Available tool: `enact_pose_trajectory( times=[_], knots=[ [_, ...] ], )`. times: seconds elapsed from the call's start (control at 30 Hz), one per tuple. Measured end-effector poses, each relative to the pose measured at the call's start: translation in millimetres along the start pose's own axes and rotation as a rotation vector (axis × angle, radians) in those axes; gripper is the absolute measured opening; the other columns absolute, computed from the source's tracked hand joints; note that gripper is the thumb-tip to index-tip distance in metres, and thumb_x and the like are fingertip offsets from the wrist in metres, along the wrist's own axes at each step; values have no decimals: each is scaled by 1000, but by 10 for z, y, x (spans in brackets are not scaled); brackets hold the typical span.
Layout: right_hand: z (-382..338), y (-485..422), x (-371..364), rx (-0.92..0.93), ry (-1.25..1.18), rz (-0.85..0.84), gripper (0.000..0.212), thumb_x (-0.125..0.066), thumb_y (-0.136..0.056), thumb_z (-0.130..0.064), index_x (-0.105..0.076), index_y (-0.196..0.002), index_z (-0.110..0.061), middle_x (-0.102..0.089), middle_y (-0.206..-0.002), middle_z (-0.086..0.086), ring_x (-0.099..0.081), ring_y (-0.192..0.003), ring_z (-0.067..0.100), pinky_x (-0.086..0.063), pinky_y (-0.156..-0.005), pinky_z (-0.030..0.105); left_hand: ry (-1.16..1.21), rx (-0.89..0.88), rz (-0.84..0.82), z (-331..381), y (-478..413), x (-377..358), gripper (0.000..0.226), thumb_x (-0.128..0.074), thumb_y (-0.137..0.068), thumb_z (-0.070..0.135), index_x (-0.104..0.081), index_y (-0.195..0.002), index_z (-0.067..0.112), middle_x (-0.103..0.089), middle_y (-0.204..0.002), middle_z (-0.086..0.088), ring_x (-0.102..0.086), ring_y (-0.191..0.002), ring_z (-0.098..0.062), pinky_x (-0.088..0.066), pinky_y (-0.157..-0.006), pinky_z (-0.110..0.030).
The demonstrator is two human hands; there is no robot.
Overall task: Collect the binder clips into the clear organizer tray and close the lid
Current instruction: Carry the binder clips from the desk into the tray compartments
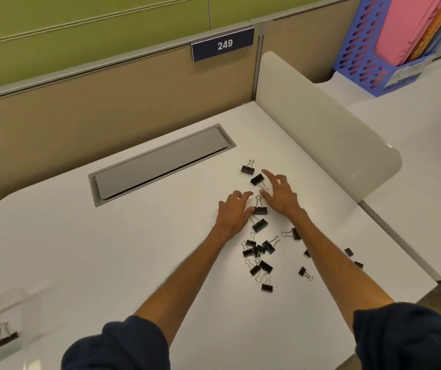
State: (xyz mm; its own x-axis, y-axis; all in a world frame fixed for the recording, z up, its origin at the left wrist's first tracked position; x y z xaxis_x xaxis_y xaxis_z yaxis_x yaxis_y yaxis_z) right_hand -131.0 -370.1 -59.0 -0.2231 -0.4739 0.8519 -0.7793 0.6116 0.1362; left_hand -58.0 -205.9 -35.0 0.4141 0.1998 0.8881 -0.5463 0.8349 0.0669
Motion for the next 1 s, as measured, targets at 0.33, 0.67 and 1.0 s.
enact_pose_trajectory(
  times=[0.33,0.67,1.0],
  knots=[
    [54,-249,103,131,208,-66,43,-45,-101,-29,-36,-143,-36,-33,-142,4,-56,-73,24,-51,-65,37,34,-63,-60,23,-169,-141,34,-56,-91,35,-58,-124,29,-51,-123,-1,-40,-118,-19,-40,-92,-44],
    [51,-151,90,38,36,59,30,-60,-94,-22,-48,-121,-15,-45,-127,7,-56,-81,28,-43,-67,34,4,-68,-25,-87,-157,-82,23,-56,-94,21,-56,-116,15,-55,-117,-2,-44,-113,-22,-41,-87,-40],
    [-134,-71,212,76,-54,130,18,-69,-81,-10,-58,-94,-18,-68,-92,3,-54,-83,22,-33,-67,29,71,45,26,-379,145,121,25,-53,-95,17,-51,-120,15,-51,-120,-4,-52,-104,-22,-47,-86,-41]
  ],
)
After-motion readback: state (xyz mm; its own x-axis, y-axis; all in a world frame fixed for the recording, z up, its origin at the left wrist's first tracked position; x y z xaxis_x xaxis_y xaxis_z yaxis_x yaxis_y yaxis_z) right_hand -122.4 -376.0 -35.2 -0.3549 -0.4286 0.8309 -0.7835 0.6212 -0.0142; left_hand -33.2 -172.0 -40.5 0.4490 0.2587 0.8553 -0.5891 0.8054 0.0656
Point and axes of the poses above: each hand's wrist, its own y-axis away from the middle knuckle, its own x-axis out of the back of the hand, z = x × y, the point moved 3 cm from there along -y, towards the middle knuckle
